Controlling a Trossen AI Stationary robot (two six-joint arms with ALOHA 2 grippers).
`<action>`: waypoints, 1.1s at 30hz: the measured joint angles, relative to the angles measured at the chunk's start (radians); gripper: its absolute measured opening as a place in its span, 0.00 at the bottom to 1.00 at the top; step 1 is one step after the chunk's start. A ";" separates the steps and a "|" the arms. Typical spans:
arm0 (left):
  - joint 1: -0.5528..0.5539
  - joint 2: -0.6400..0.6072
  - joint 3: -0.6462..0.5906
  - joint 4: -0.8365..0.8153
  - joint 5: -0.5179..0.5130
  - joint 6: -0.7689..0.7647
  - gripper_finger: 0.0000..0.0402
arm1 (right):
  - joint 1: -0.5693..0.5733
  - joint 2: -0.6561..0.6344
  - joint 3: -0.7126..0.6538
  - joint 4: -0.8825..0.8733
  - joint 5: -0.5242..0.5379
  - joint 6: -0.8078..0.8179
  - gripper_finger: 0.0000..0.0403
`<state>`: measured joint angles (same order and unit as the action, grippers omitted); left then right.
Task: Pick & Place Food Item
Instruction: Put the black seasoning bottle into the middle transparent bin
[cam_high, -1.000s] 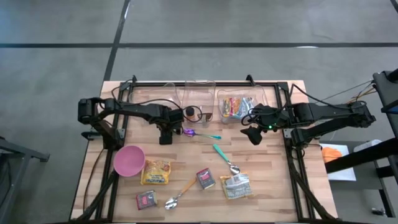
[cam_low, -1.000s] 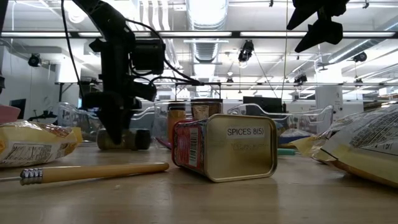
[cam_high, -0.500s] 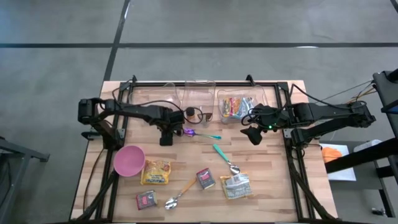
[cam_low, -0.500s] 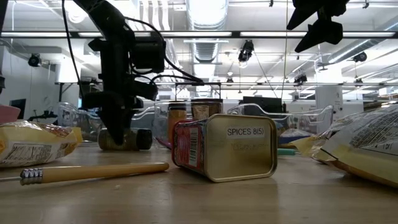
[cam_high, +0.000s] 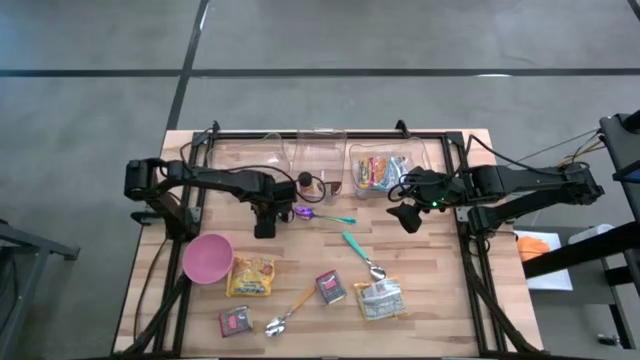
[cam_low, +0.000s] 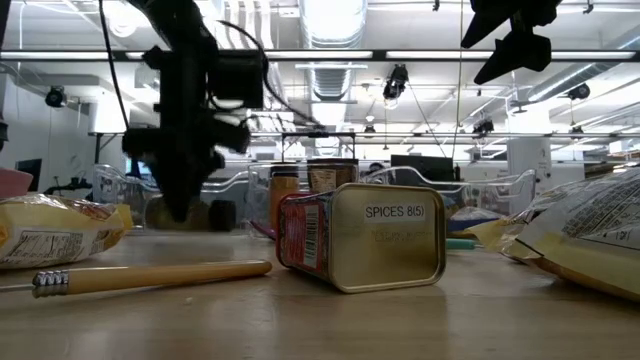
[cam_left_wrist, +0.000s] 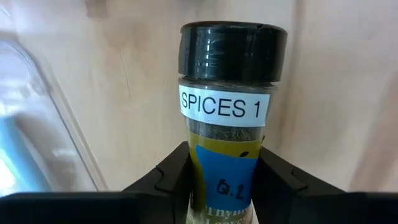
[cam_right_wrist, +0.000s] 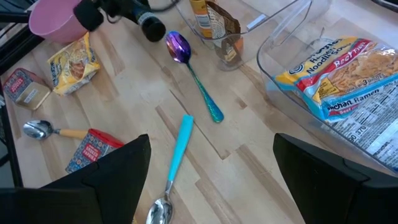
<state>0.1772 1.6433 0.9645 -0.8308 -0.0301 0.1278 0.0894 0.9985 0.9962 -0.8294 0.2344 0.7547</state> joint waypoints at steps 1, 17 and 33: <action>0.000 -0.009 0.010 -0.008 0.008 -0.004 0.33 | 0.000 0.000 0.000 0.000 0.000 -0.002 0.83; 0.001 -0.191 0.157 0.011 0.277 -0.209 0.33 | 0.000 -0.001 0.000 0.256 -0.034 -0.137 0.83; 0.000 -0.239 0.203 0.444 0.287 -0.438 0.33 | -0.045 0.139 0.044 0.521 -0.011 -0.150 0.83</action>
<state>0.1776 1.4048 1.1671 -0.3868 0.2566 -0.3103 0.0445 1.1372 1.0403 -0.3080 0.2236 0.6045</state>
